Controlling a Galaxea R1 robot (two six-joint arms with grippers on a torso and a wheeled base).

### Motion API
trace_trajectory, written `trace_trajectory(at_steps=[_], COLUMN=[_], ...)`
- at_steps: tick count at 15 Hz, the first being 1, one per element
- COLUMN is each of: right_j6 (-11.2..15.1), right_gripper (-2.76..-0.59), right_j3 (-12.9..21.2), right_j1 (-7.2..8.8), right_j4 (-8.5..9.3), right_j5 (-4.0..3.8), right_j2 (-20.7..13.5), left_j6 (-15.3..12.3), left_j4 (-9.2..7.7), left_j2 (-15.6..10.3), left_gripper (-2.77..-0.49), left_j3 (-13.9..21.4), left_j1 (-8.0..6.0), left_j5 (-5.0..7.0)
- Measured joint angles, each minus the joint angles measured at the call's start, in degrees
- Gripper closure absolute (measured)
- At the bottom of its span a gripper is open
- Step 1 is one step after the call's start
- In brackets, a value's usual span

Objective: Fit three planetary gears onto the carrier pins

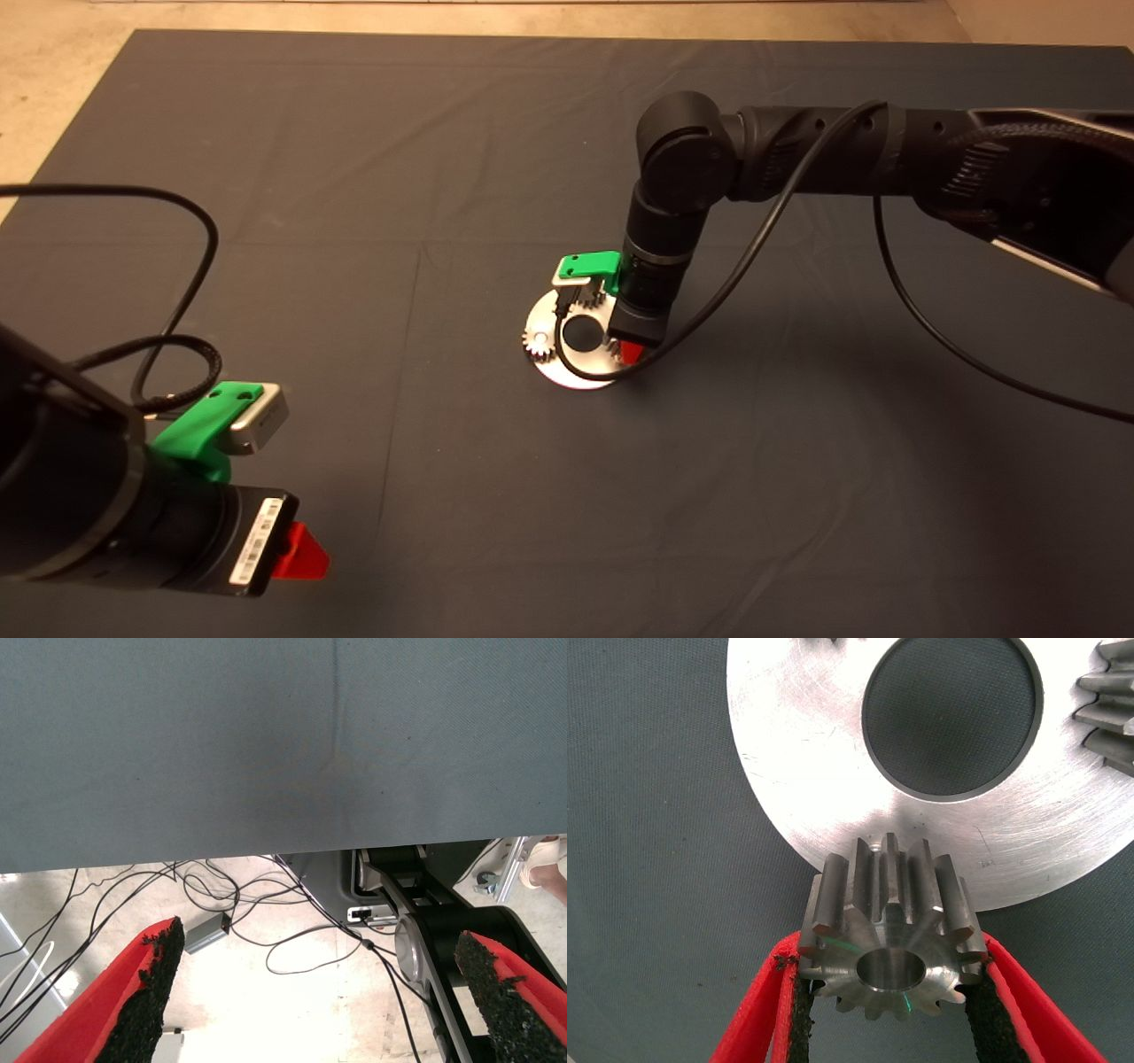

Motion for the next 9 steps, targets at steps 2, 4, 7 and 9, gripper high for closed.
trace_trajectory(at_steps=[2,4,7,9], right_j6=[0.0,0.0,0.0,0.0], right_gripper=[-1.02,-1.02,-1.02,-1.02], right_j3=[0.0,0.0,0.0,0.0], right_j1=[0.0,0.0,0.0,0.0], right_j4=[0.0,0.0,0.0,-0.01], right_j5=[0.02,0.02,0.0,-0.01], right_j2=[0.1,0.1,0.2,0.4], left_j6=[0.0,0.0,0.0,0.0], left_j4=[0.0,0.0,0.0,0.0], left_j2=[0.0,0.0,0.0,0.0], left_gripper=[-2.17,-2.17,-2.17,-2.17], left_j3=[0.0,0.0,0.0,0.0], left_j1=[0.0,-0.02,0.0,0.0], left_j5=[0.0,0.0,0.0,0.0])
